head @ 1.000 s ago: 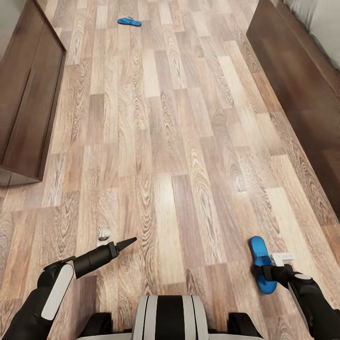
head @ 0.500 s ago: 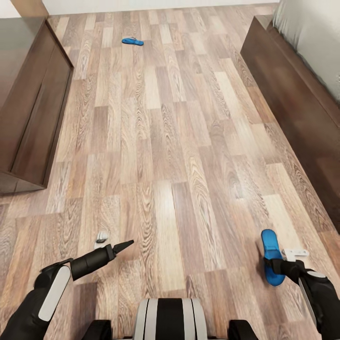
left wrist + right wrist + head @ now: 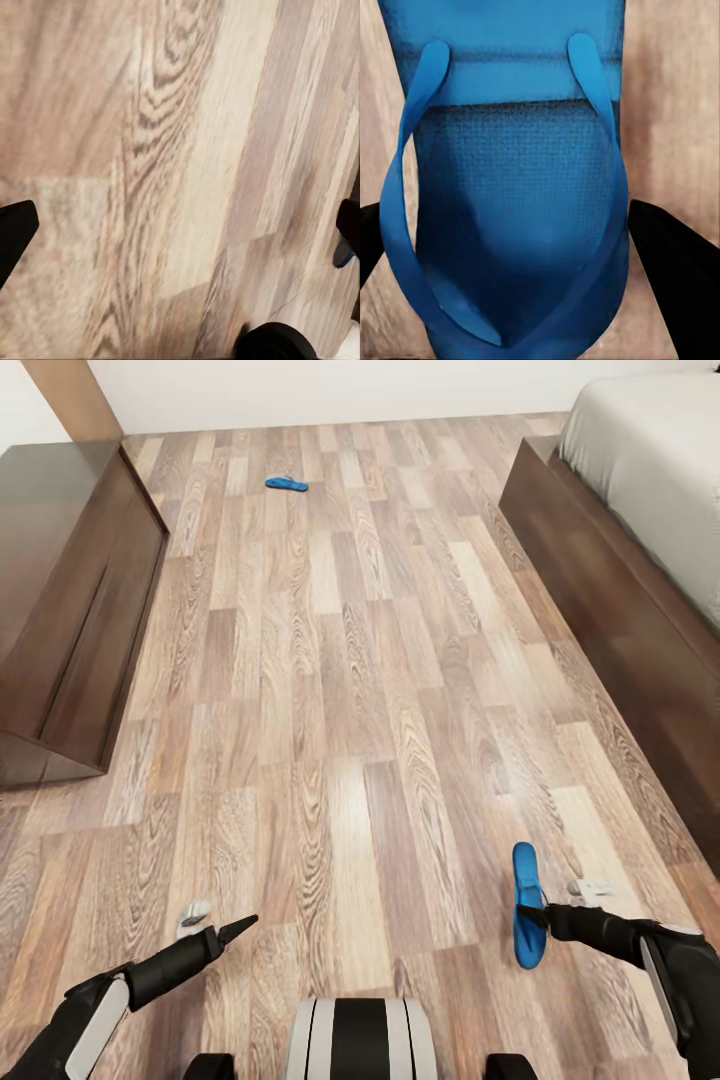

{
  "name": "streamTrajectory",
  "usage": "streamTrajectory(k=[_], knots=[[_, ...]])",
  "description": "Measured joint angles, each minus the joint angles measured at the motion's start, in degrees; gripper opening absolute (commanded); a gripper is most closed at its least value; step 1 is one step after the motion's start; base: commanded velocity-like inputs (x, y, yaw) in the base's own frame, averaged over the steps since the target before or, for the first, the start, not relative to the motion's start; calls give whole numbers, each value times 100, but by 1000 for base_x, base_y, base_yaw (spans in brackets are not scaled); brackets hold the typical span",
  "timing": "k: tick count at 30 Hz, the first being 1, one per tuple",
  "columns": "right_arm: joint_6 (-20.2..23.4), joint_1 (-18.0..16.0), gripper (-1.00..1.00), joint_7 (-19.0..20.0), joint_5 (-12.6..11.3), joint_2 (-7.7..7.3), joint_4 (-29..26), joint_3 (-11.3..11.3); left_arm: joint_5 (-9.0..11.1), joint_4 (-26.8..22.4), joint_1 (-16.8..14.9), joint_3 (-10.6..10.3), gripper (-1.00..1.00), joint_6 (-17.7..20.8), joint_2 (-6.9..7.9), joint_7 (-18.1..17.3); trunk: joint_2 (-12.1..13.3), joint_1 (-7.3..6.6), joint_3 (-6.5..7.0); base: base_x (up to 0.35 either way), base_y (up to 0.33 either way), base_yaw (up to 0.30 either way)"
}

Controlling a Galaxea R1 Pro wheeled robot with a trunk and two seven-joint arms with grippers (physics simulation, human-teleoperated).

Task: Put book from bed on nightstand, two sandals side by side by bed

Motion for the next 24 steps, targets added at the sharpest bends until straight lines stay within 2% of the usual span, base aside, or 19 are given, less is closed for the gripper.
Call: streamTrajectory(k=[5,6,10,12,19,24], knots=[[63,-2,-100,222,16,-1,-13,-124,5,16,13,32,100,-116,107,-462,7,-13,111,0,0,0],[92,-1,-100,248,22,-1,-14,-256,1,14,14,37,100,-124,114,-569,8,-15,133,0,0,0],[252,18,-100,268,16,6,-10,-741,-8,47,14,21,100,-156,120,-624,13,-26,222,0,0,0],[287,23,-100,292,1,10,-11,-872,-9,63,19,19,100,-167,123,-634,16,-31,266,0,0,0],[296,28,-100,959,-1,9,34,-979,-13,241,97,31,100,-181,134,-693,26,-49,421,0,0,0],[255,28,-100,1080,10,15,57,-992,-16,371,115,42,100,-190,147,-704,32,-62,532,0,0,0]])
